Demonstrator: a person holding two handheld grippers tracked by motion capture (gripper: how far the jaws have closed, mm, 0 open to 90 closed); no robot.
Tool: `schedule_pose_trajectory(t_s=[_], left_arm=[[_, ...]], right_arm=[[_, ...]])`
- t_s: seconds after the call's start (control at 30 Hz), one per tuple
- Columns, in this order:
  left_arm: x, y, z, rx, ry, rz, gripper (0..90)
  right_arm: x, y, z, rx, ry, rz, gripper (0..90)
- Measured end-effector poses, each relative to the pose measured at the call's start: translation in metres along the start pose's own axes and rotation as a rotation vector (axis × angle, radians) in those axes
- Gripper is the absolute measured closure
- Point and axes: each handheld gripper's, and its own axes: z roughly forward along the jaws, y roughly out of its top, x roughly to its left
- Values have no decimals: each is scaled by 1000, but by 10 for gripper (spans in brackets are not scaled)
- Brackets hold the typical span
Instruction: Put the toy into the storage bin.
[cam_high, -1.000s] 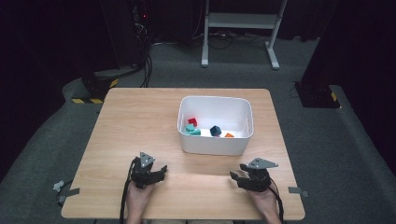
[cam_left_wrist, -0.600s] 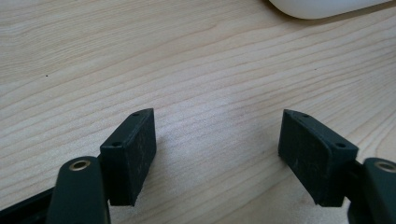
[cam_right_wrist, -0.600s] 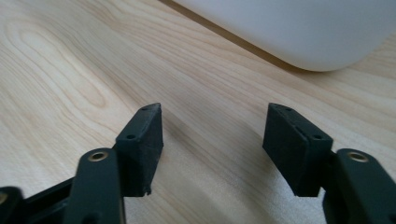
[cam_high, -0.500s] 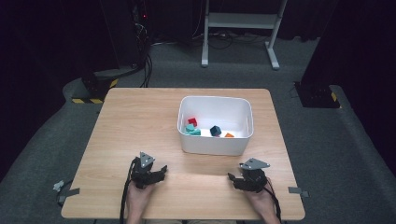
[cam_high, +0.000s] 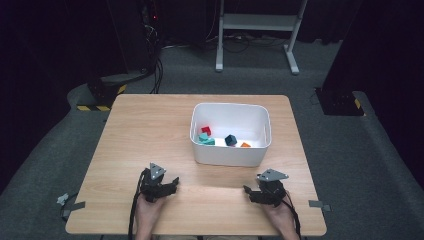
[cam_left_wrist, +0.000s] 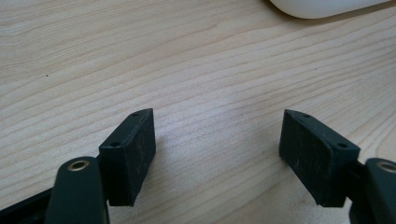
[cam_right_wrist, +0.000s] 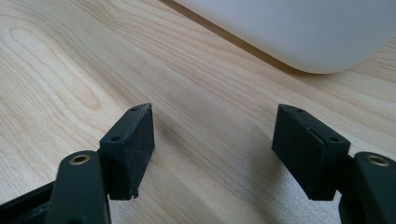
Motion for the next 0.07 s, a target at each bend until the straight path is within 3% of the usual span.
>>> schedule_pose_trajectory(t_s=[0.07], left_arm=[[0, 0, 0, 0, 0, 0, 273]], right_arm=[[0, 0, 0, 0, 1, 0, 294]])
